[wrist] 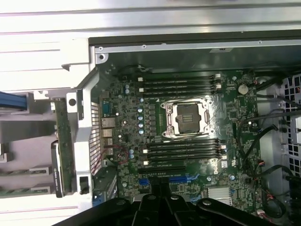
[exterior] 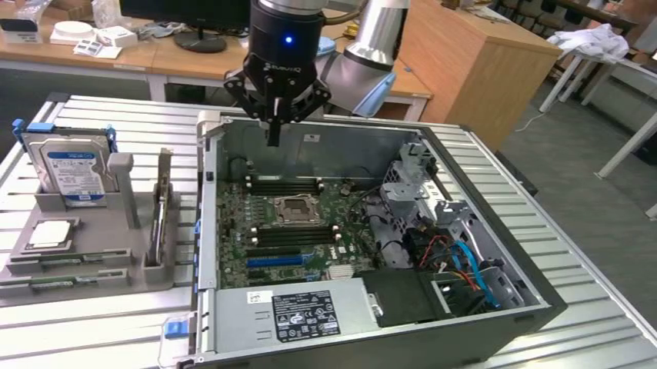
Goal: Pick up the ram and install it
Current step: 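Reach for the ram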
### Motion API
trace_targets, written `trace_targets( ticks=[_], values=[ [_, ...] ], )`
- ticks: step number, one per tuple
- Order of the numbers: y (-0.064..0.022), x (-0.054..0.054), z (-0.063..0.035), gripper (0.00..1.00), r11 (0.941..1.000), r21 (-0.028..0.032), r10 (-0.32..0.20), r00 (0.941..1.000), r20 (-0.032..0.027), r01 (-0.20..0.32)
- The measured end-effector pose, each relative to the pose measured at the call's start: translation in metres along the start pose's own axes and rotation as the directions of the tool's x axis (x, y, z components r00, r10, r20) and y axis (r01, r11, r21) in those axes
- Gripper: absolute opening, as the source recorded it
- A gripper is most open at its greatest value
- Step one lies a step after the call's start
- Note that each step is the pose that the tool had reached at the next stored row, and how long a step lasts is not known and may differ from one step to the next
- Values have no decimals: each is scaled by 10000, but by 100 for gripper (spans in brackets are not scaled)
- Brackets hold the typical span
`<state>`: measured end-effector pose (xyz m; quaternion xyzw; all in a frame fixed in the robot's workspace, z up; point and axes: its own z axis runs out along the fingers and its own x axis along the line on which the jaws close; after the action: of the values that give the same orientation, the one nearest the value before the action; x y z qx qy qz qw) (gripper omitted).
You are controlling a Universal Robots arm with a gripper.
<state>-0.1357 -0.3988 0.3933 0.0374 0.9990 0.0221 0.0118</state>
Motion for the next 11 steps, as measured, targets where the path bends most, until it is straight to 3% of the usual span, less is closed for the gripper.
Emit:
trace_targets(
  ticks=[11],
  values=[
    [-18, 242, -6, 11, 10000, 0, 0, 10000, -1, 0]
  ],
)
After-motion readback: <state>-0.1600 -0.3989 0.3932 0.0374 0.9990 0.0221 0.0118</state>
